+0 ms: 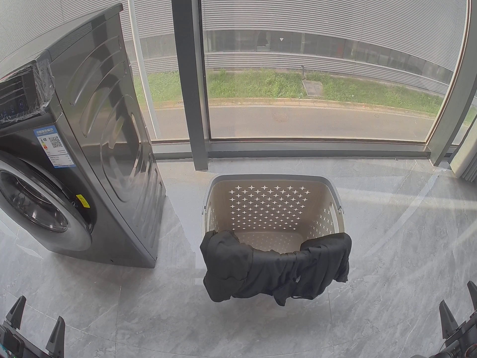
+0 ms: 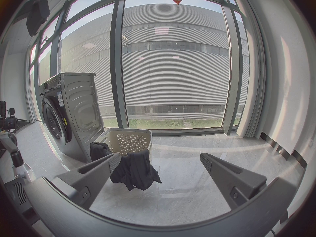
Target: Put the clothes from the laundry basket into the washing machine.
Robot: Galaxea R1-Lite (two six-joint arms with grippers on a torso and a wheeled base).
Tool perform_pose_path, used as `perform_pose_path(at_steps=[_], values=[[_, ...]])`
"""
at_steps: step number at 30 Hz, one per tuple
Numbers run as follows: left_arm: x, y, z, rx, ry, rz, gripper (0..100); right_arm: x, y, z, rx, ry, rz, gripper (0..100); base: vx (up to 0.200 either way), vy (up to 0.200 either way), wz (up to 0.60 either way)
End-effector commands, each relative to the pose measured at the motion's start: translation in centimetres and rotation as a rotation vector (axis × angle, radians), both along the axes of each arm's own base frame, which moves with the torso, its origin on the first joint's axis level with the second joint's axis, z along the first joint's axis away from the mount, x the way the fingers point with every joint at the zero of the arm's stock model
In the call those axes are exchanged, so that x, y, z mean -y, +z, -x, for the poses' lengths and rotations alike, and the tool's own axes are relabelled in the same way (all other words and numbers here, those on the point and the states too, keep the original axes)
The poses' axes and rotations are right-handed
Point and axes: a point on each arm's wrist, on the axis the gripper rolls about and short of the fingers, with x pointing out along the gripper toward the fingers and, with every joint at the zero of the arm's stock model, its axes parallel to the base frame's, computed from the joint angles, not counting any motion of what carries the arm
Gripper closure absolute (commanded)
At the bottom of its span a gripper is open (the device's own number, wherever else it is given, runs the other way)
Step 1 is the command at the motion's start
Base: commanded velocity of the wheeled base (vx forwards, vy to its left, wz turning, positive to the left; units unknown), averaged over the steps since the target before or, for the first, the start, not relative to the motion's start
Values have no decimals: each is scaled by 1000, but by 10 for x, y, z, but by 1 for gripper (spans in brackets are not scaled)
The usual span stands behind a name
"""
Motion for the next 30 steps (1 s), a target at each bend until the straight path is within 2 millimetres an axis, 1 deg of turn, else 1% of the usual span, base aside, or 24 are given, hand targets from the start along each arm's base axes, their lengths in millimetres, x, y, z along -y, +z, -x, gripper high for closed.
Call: perform_pose_path(at_steps=[1,15,24,30], values=[[0,-5,0,2,0,0,0,0,-5,0,0,1,0,0,0,0,0],[0,-5,0,2,0,-1,0,0,-5,0,0,1,0,0,0,0,0],[0,-5,0,2,0,2,0,0,-5,0,0,1,0,0,200,0,0],[0,-5,0,2,0,-1,0,0,-5,0,0,1,0,0,0,0,0]])
